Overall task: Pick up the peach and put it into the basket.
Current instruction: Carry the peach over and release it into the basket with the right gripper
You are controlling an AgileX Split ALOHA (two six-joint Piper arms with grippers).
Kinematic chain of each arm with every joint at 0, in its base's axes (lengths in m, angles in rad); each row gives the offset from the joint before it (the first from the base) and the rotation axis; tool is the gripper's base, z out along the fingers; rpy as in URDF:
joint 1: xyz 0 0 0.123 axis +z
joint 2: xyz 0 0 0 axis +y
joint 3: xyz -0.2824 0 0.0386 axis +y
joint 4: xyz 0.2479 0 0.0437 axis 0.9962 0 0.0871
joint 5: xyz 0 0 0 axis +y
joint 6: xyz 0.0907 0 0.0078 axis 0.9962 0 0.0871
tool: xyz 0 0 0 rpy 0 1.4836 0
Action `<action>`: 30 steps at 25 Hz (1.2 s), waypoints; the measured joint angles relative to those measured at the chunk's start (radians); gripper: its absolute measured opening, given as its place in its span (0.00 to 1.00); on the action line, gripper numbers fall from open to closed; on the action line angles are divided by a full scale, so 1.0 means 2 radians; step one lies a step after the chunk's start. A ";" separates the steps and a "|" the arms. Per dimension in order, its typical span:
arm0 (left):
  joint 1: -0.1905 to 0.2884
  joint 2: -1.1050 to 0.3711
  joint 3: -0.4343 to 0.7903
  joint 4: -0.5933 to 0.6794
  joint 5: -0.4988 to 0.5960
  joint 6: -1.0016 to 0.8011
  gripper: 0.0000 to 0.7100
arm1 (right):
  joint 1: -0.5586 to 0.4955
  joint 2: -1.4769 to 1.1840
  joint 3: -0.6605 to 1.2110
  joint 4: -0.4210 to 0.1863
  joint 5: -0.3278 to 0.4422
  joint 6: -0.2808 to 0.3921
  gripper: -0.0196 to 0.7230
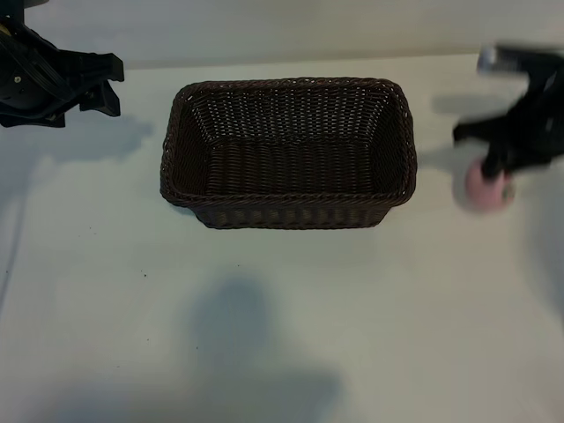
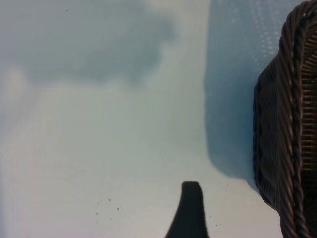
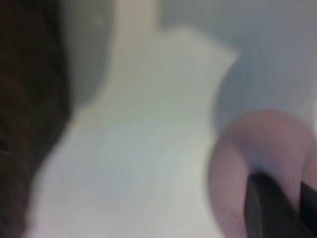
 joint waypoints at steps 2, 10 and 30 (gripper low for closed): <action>0.000 0.000 0.000 0.000 0.000 0.000 0.83 | 0.000 -0.014 -0.051 0.001 0.021 0.001 0.08; 0.000 0.000 0.000 0.000 0.000 0.000 0.83 | 0.074 -0.019 -0.166 0.015 0.077 0.018 0.08; 0.000 0.000 0.000 0.000 0.000 0.000 0.83 | 0.209 0.077 -0.173 -0.002 0.004 0.038 0.57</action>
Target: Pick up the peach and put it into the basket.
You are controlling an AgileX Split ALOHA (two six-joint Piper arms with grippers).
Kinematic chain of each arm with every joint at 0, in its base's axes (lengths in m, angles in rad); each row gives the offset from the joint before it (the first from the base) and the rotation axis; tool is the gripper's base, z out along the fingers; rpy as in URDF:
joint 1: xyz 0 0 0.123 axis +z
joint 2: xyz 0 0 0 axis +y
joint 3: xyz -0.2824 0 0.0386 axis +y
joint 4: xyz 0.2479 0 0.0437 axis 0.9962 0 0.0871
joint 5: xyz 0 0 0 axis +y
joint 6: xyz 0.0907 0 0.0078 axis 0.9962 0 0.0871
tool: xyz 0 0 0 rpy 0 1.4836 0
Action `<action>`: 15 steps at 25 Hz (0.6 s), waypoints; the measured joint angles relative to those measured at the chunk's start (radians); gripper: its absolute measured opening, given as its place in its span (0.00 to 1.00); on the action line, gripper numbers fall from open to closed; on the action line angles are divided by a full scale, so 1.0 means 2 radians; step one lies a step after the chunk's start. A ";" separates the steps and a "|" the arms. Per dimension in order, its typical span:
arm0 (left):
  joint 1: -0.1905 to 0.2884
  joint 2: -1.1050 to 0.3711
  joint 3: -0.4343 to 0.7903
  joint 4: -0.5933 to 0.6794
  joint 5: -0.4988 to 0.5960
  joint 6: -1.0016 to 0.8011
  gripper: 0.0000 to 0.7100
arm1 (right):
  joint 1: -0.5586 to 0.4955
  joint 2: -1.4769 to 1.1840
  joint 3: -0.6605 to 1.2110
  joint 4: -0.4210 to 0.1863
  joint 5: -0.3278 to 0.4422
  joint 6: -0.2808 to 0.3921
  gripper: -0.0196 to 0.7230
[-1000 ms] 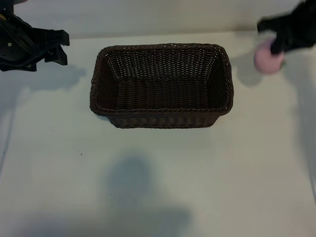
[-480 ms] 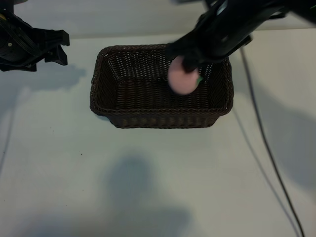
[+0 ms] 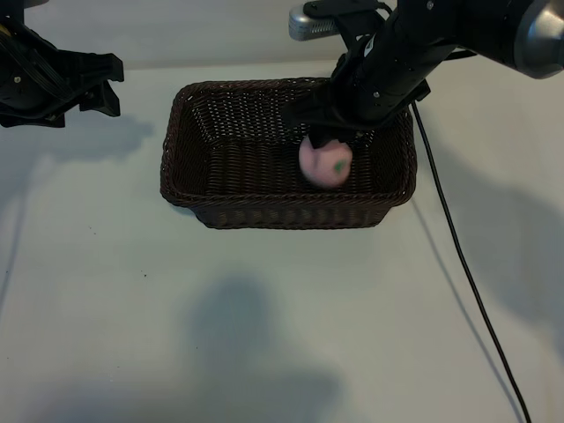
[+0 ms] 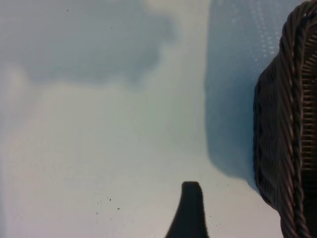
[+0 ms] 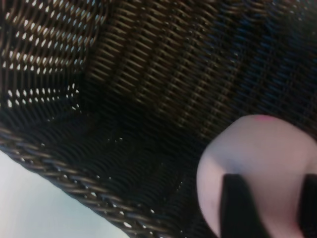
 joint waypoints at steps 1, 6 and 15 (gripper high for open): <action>0.000 0.000 0.000 0.000 0.000 0.000 0.83 | 0.000 0.000 -0.002 0.000 -0.001 0.000 0.64; 0.000 0.000 0.000 0.000 0.000 0.000 0.83 | -0.004 -0.002 -0.016 -0.012 0.016 0.014 0.73; 0.000 0.000 0.000 0.000 0.000 0.000 0.83 | -0.111 -0.030 -0.022 -0.049 0.088 0.028 0.71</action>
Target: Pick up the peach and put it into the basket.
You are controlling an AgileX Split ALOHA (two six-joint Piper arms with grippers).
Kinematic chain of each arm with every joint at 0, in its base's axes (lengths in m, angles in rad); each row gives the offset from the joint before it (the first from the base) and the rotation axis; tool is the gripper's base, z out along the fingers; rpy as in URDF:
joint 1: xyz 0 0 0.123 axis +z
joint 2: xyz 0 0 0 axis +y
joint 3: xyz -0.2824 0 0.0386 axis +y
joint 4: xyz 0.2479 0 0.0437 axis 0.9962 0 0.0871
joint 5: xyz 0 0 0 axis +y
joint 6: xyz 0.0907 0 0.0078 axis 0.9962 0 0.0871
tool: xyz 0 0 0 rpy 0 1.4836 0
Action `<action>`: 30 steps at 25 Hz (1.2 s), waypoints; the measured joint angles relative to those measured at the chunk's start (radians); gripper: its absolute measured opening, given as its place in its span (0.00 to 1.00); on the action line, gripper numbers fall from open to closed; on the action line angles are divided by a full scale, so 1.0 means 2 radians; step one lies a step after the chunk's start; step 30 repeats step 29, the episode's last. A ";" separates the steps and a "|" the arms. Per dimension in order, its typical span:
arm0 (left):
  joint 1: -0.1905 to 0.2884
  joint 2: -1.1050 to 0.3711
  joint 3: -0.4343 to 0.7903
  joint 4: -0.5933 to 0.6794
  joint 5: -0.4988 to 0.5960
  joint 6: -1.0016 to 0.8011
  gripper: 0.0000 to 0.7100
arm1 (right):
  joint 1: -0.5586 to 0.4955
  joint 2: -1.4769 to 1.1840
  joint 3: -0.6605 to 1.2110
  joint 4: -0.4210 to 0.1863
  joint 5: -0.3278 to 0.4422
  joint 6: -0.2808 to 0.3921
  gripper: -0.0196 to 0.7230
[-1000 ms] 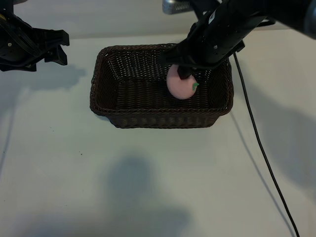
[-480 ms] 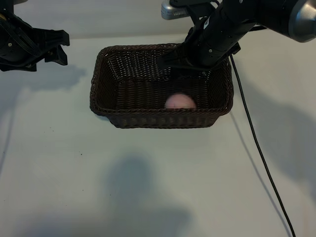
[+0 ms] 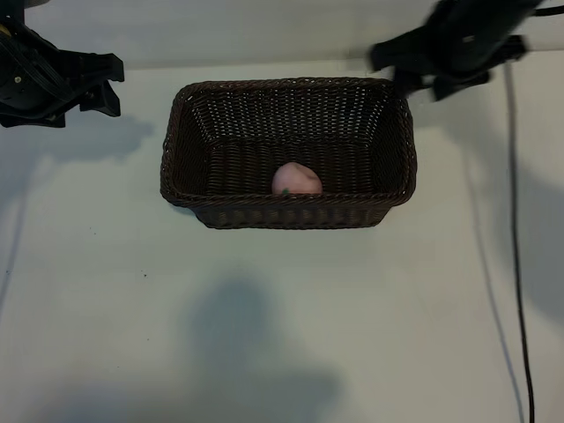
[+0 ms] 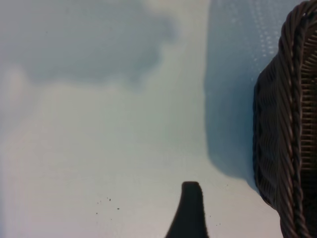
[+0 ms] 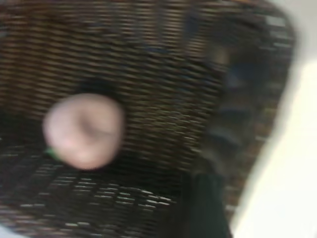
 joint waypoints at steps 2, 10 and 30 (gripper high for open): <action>0.000 0.000 0.000 0.000 0.000 0.000 0.83 | -0.027 0.000 0.000 -0.012 0.017 0.000 0.71; 0.000 0.000 0.000 0.000 0.000 0.000 0.83 | -0.077 0.000 0.000 -0.035 0.062 -0.016 0.71; 0.000 0.000 0.000 0.000 0.000 0.000 0.83 | -0.077 0.000 0.000 -0.045 0.085 -0.016 0.71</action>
